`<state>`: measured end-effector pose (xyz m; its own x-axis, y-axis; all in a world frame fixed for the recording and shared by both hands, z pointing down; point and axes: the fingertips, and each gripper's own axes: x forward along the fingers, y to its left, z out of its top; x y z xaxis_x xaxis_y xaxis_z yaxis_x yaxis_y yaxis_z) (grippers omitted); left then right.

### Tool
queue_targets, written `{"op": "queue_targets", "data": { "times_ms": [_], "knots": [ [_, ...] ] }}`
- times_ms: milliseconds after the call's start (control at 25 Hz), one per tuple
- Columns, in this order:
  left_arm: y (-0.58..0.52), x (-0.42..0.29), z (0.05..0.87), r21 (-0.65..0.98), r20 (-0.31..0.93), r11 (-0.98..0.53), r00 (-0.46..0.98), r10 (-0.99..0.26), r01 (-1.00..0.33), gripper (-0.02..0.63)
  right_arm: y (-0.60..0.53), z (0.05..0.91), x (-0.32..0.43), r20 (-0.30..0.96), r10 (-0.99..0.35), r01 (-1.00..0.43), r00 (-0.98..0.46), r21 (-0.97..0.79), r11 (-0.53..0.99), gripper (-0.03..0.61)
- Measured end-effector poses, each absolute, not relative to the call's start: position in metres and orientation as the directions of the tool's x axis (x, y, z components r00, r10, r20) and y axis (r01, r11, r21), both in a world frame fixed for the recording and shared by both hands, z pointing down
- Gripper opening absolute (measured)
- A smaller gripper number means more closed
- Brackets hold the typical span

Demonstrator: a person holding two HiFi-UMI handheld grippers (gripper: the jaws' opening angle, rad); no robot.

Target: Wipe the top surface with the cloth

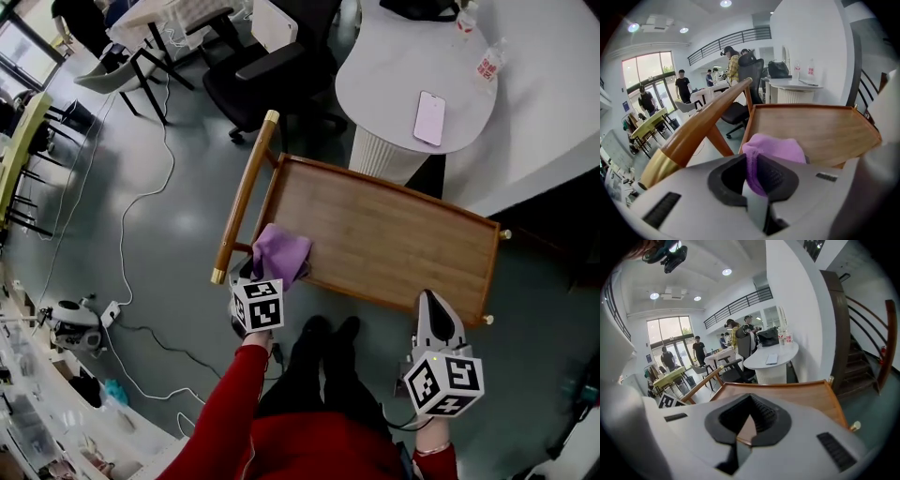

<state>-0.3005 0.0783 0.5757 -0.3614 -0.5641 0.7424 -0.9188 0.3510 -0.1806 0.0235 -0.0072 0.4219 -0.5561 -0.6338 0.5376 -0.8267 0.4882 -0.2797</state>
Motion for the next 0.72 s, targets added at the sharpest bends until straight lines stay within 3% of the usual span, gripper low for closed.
{"op": "queue_targets", "data": {
  "times_ms": [200,440,720],
  "knots": [
    [0.064,-0.293,0.556,-0.15,0.711,0.341,-0.341,-0.615,-0.928,0.052,-0.011,0.417,0.039,0.511,-0.674,-0.845,-0.533,-0.287,0.45,0.005],
    [0.007,-0.287,0.463,-0.135,0.53,0.306,-0.33,-0.781,-0.942,0.052,-0.027,0.388,0.052,0.425,-0.733,-0.847,-0.531,-0.277,0.453,0.005],
    [-0.043,-0.288,0.398,-0.166,0.412,0.291,-0.334,-0.848,-0.942,0.052,-0.052,0.356,0.048,0.343,-0.742,-0.818,-0.576,-0.234,0.526,0.005]
  ]
}}
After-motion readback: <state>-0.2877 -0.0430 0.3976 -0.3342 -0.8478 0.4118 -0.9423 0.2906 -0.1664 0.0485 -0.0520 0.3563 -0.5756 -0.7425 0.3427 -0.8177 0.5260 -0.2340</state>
